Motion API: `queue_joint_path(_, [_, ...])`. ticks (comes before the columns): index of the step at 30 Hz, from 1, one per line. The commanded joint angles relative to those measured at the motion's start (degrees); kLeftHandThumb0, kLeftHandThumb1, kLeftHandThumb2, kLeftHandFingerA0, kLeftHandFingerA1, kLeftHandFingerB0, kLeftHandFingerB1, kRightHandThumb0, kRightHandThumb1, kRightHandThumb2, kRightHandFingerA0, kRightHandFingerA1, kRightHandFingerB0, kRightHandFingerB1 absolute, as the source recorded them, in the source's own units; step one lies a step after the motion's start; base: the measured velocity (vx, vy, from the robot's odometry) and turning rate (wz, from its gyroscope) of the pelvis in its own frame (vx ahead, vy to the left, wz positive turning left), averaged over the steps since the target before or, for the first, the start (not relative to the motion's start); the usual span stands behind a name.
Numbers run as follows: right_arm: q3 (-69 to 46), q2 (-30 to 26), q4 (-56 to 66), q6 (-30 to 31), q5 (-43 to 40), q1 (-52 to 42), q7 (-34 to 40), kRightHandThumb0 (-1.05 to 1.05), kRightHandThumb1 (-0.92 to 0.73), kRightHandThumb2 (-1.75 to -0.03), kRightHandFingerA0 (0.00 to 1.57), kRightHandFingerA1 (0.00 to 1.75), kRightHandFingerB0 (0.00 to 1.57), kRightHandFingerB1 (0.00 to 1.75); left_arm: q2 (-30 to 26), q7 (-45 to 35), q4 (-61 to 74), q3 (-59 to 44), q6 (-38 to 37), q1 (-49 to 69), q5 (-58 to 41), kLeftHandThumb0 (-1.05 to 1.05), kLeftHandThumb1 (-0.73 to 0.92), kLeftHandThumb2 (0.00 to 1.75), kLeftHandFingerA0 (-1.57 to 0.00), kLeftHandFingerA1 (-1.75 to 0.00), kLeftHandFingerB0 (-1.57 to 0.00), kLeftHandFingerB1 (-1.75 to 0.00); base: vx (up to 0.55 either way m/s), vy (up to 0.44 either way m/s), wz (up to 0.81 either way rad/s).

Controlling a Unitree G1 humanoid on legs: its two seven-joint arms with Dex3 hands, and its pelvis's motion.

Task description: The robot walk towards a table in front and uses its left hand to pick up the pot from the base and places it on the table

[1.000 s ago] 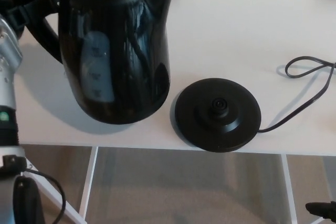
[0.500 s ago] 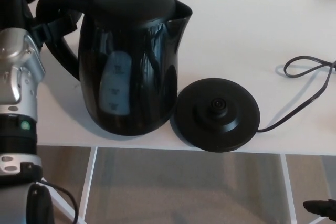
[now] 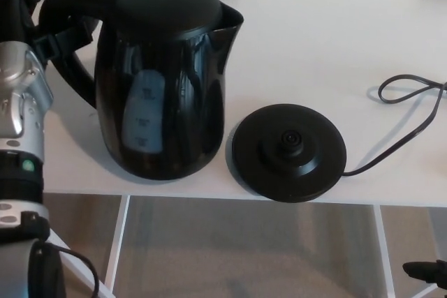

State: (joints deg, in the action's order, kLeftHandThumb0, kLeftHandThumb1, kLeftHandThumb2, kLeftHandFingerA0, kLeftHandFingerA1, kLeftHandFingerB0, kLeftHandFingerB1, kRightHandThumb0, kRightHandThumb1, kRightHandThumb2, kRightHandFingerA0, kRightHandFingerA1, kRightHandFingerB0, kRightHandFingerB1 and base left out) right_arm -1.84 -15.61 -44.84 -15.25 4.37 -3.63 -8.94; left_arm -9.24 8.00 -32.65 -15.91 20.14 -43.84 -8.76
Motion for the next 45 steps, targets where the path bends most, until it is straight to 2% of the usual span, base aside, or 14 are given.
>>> queue_joint_path(1, [-0.1, -0.6, 0.8, 1.0, 0.0, -0.2, 0.1, -0.33, -0.61, -0.58, 0.63, 0.50, 0.52, 0.44, -1.9, -0.9, -0.7, -0.6, -4.2, -2.5, -0.1, -0.18, 0.78, 0.72, -0.82, -1.75, -0.61, -1.32, 0.00, 0.000, 0.00])
queue_joint_path(6, [-0.1, -0.7, 1.1, 0.9, 0.0, -0.1, -0.1, -0.33, -0.61, -0.58, 0.63, 0.50, 0.52, 0.44, -2.7, -1.1, -1.8, -0.6, -5.1, -3.2, 0.1, -0.18, 0.78, 0.72, -0.82, -1.75, -0.61, -1.32, 0.00, 0.000, 0.00])
queue_joint_path(7, [0.2, -0.8, 1.1, 1.0, 0.5, -0.2, 0.1, -0.33, -0.61, -0.58, 0.63, 0.49, 0.52, 0.43, -2.9, -1.2, -1.8, -0.1, -5.6, -2.9, 0.7, -0.19, 0.83, 0.64, -0.96, -1.42, -0.74, -0.88, 0.00, 0.000, 0.00])
queue_joint_path(8, [0.6, -0.9, 1.0, 1.0, 1.1, -0.2, 0.5, -0.33, -0.61, -0.58, 0.63, 0.49, 0.52, 0.43, -3.1, -1.3, -1.8, 0.5, -6.3, -2.5, 1.4, -0.19, 0.83, 0.64, -0.96, -1.42, -0.74, -0.88, 0.00, 0.000, 0.00])
queue_joint_path(9, [0.7, -1.0, 0.9, 0.9, 1.2, -0.1, 0.5, -0.31, -0.62, -0.58, 0.63, 0.49, 0.51, 0.43, -3.4, -2.8, -2.0, 1.6, -6.8, -1.9, 2.0, -0.26, 0.70, 0.61, -0.79, -0.51, -0.41, -0.35, 0.00, 0.000, 0.00])
queue_joint_path(11, [0.8, -1.1, 0.8, 0.9, 1.1, -0.1, 0.5, -0.31, -0.62, -0.58, 0.63, 0.49, 0.51, 0.43, -3.6, -3.5, -2.2, 2.2, -7.1, -1.7, 2.1, -0.26, 0.70, 0.61, -0.79, -0.51, -0.41, -0.35, 0.00, 0.000, 0.00])
queue_joint_path(12, [0.9, -1.1, 0.8, 0.6, 1.1, -0.1, 0.5, -0.34, -0.61, -0.58, 0.64, 0.50, 0.51, 0.43, -4.8, -7.6, -2.5, 3.9, -7.5, -1.1, 2.4, -0.62, 0.41, 0.71, 0.00, 0.00, 0.00, -0.05, 0.00, 0.000, 0.00])
queue_joint_path(14, [0.6, -1.0, 0.5, 0.2, 0.7, 0.2, 0.4, -0.34, -0.61, -0.58, 0.64, 0.50, 0.51, 0.44, -7.6, -14.2, -3.1, 8.4, -9.3, -0.2, 4.7, -0.68, 0.43, 0.75, 0.00, 0.00, 0.00, -0.02, 0.00, 0.000, 0.00])
queue_joint_path(19, [0.5, -0.9, 0.3, 0.1, 0.6, 0.3, 0.3, -0.34, -0.61, -0.58, 0.64, 0.50, 0.51, 0.44, -8.7, -14.5, -3.7, 10.2, -10.3, -0.2, 4.7, -0.68, 0.43, 0.75, 0.00, 0.00, 0.00, -0.02, 0.00, 0.000, 0.00])
queue_joint_path(20, [0.5, -1.0, 0.4, 0.4, 0.7, 0.6, 0.5, -0.32, -0.61, -0.58, 0.65, 0.49, 0.52, 0.43, -9.2, -15.3, -3.4, 11.6, -9.8, -0.3, 5.4, -0.71, 0.47, 0.56, 0.00, 0.00, 0.00, -0.02, 0.00, 0.000, 0.00])
queue_joint_path(21, [0.7, -1.2, 1.2, 1.0, 0.9, 0.4, 0.5, -0.31, -0.62, -0.58, 0.65, 0.49, 0.52, 0.43, -9.4, -15.7, -3.2, 12.5, -9.5, -0.1, 5.8, -0.70, 0.43, 0.77, 0.00, 0.00, 0.00, -0.03, 0.00, 0.000, 0.00])
queue_joint_path(32, [1.1, -1.5, 3.1, 2.4, 1.6, 0.4, 0.3, -0.32, -0.62, -0.58, 0.64, 0.48, 0.52, 0.42, -10.0, -18.3, -4.2, 13.4, -12.0, 0.9, 5.4, -0.70, 0.43, 0.76, 0.00, 0.00, 0.00, 0.00, 0.00, 0.000, 0.00])
queue_joint_path(35, [1.3, -1.8, 2.5, 0.7, 1.7, 0.6, 0.0, -0.32, -0.61, -0.58, 0.63, 0.49, 0.51, 0.43, -10.9, -20.0, -3.7, 13.8, -11.8, 1.5, 5.6, -0.69, 0.42, 0.75, 0.00, 0.00, 0.00, 0.00, 0.00, 0.000, 0.00])
queue_joint_path(45, [1.3, -1.7, 3.9, 2.0, 1.7, 0.1, -0.3, -0.30, -0.61, -0.58, 0.63, 0.49, 0.52, 0.43, -13.9, -22.4, -3.9, 14.6, -10.6, 3.5, 7.0, -0.66, 0.41, 0.75, 0.00, -0.01, 0.00, -0.01, 0.00, 0.000, 0.00])
